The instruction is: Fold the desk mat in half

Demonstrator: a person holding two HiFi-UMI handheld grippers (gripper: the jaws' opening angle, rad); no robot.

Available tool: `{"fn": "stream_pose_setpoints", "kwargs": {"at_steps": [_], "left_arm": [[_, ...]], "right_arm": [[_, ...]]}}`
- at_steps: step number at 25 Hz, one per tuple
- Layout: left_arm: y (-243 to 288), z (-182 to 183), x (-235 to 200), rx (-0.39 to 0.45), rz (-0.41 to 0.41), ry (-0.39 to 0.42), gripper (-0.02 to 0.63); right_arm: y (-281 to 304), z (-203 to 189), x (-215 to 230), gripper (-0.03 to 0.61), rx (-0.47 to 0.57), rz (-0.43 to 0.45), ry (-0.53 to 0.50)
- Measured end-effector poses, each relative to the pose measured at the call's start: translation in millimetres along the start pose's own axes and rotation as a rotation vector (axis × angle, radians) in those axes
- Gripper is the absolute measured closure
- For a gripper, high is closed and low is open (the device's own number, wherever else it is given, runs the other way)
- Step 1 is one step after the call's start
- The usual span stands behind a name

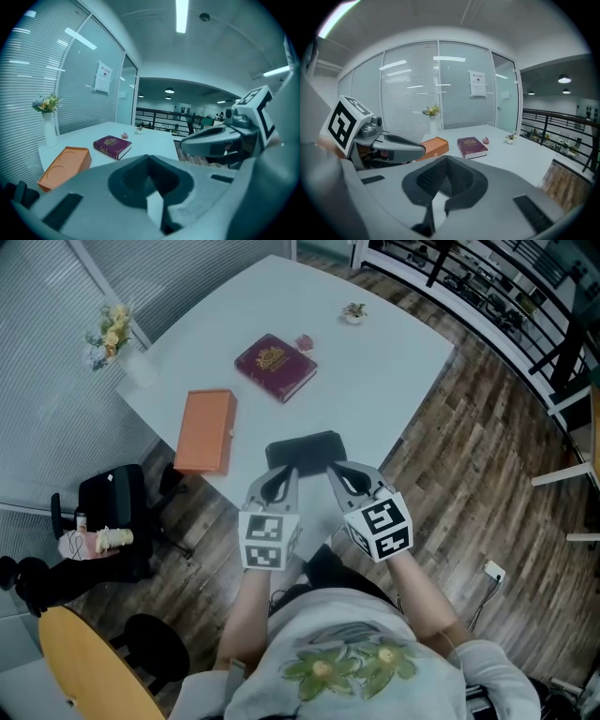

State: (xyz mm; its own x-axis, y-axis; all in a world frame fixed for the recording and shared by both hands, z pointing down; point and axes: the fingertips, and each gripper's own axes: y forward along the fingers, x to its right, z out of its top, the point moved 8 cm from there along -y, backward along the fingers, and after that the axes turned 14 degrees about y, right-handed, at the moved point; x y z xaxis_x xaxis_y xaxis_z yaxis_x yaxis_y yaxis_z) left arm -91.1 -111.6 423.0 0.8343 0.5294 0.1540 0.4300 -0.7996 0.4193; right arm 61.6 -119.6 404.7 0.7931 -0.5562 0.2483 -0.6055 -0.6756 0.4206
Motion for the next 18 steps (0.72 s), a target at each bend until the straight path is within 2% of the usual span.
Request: {"fn": "stream_pose_setpoints", "kwargs": {"at_steps": [18], "left_arm": [[-73,1,52,0.068,-0.038,-0.002,0.609]], "right_arm": [[-73,-23,-57,0.561,0.056,-0.035,-0.023]]}}
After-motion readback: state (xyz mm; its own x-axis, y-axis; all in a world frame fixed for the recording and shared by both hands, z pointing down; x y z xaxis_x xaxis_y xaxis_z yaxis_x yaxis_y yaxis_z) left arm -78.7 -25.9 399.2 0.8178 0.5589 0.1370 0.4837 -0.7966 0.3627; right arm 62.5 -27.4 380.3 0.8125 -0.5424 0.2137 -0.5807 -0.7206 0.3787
